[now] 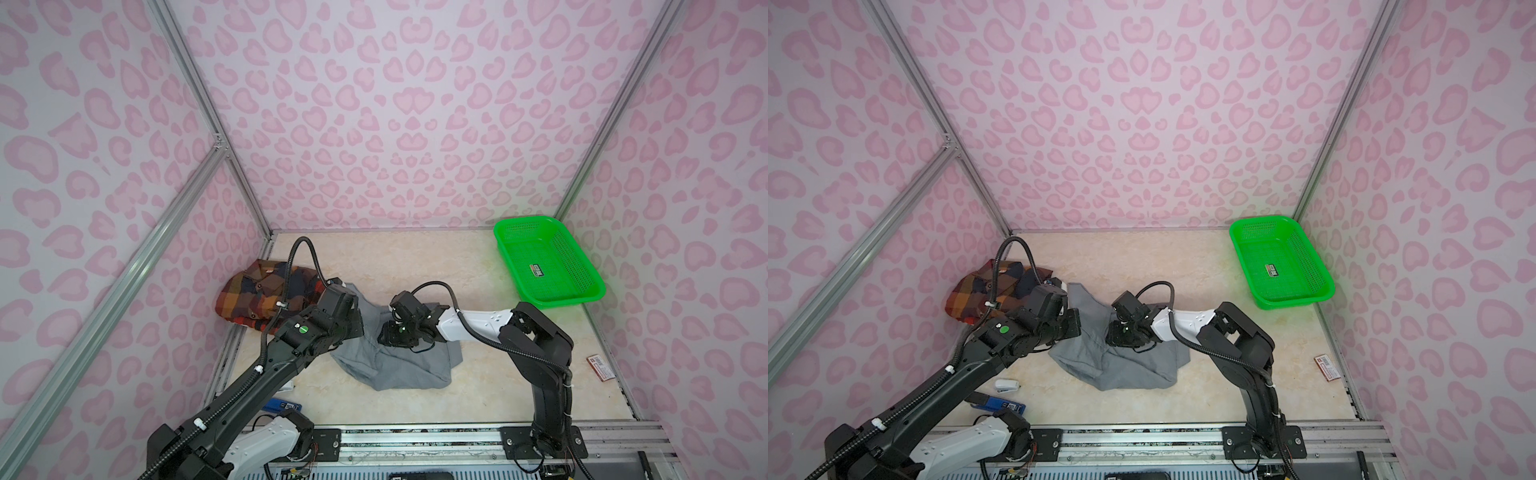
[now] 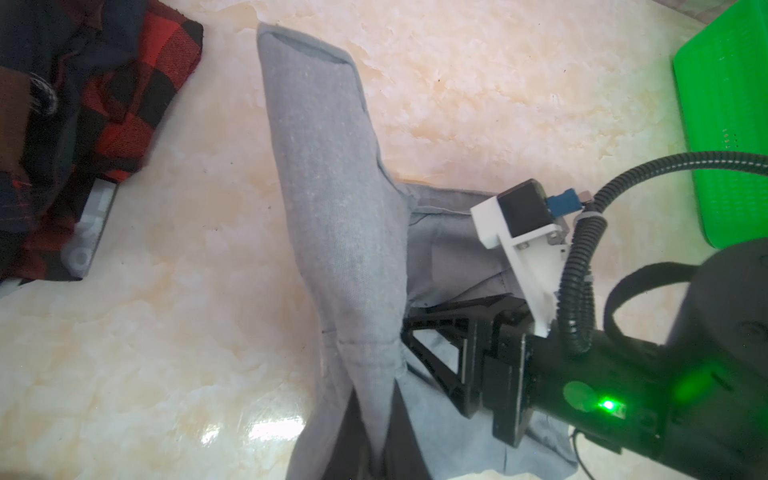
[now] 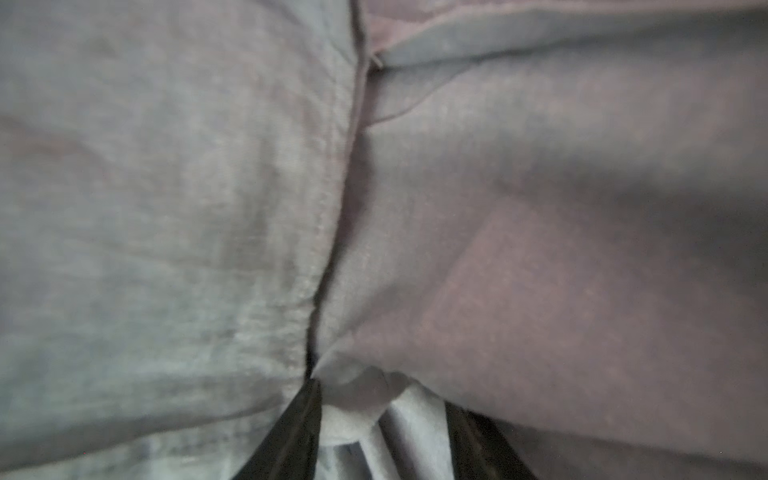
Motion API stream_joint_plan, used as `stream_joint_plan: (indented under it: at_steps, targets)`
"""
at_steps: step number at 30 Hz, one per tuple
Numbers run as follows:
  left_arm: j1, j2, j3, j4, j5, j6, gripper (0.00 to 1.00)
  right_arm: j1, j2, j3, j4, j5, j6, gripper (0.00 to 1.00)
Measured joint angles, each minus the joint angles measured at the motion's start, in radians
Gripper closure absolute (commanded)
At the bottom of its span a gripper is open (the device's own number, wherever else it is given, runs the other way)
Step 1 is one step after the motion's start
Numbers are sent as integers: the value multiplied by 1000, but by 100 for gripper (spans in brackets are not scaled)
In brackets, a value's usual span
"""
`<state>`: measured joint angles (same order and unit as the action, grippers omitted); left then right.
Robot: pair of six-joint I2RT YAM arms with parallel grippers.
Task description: Fold and stack the long sleeve shirts
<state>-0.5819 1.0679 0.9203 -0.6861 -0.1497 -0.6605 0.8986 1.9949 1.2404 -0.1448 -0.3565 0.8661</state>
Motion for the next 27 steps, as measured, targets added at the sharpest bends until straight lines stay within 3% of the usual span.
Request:
stream_joint_plan:
  at_steps: [6, 18, 23, 27]
  targets:
    - [-34, 50, 63, -41, -35, -28, 96, -2, -43, 2, -11, -11, 13, 50]
    - [-132, 148, 178, -147, -141, -34, 96, -193, -468, -286, -64, -27, -77, 49]
    - [-175, 203, 233, -196, -192, -27, 96, -292, -552, -449, -100, -21, -114, 48]
    - [-225, 266, 288, -238, -243, -27, 96, -302, -552, -505, -89, -48, -129, 49]
